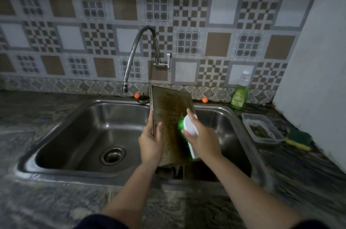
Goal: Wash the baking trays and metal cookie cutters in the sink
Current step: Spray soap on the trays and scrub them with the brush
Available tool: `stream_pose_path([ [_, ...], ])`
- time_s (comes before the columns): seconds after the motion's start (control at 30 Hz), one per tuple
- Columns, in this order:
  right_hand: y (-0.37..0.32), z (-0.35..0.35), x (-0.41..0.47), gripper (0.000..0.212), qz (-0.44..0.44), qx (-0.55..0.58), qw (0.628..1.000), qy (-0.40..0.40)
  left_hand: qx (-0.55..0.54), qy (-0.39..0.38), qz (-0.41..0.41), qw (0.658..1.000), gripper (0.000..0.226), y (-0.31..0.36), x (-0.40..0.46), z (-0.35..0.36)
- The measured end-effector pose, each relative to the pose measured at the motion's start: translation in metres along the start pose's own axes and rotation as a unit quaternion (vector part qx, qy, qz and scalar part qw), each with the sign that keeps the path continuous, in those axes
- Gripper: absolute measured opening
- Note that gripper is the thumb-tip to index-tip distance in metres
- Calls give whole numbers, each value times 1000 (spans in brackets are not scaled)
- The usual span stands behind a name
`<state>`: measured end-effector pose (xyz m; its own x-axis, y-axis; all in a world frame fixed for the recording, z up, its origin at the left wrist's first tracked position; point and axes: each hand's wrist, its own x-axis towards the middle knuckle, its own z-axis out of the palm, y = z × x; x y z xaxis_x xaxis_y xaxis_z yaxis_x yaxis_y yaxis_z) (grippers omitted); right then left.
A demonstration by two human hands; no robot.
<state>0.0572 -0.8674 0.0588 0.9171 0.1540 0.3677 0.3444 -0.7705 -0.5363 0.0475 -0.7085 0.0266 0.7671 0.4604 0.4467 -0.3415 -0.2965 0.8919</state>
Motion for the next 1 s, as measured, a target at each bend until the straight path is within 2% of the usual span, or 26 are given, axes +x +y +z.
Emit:
stream_pose_path([
  [0.1, -9, -21, 13, 67, 33, 12, 999, 33, 58, 19, 10, 998, 52, 15, -20, -3],
  [0.17, -24, -35, 23, 64, 54, 50, 997, 26, 152, 14, 67, 986, 54, 30, -27, -8],
  [0.27, -58, -50, 35, 85, 86, 109, 990, 6, 309, 27, 190, 932, 58, 54, -31, -15],
  [0.37, -85, -53, 44, 104, 116, 136, 984, 16, 382, 17, 292, 876, 54, 61, -31, -26],
  [0.47, -95, -41, 53, 87, 142, 193, 970, 31, 425, -2, 298, 855, 52, 54, -30, -46],
  [0.53, -102, -30, 54, 72, 158, 242, 956, 41, 447, -17, 269, 853, 50, 54, -28, -59],
  [0.57, -106, -25, 54, 66, 164, 258, 951, 46, 434, -33, 230, 871, 49, 55, -25, -64],
  [0.6, -109, -21, 55, 59, 166, 268, 947, 51, 387, -52, 171, 905, 48, 54, -20, -69],
  [0.67, -115, -13, 58, 45, 162, 283, 944, 59, 224, -114, 27, 968, 52, 42, -3, -84],
  [0.7, -117, -9, 60, 39, 157, 295, 941, 57, 185, -134, -16, 974, 57, 32, 6, -94],
  [0.77, -122, 2, 66, 24, 159, 321, 933, 47, 244, -156, -43, 956, 61, 10, 26, -119],
  [0.87, -129, 25, 75, 29, 177, 355, 918, 18, 337, -177, -98, 919, 60, -22, 56, -152],
  [1.0, -135, 67, 92, 31, 218, 378, 899, -28, 303, -219, -133, 918, 58, -53, 90, -184],
])
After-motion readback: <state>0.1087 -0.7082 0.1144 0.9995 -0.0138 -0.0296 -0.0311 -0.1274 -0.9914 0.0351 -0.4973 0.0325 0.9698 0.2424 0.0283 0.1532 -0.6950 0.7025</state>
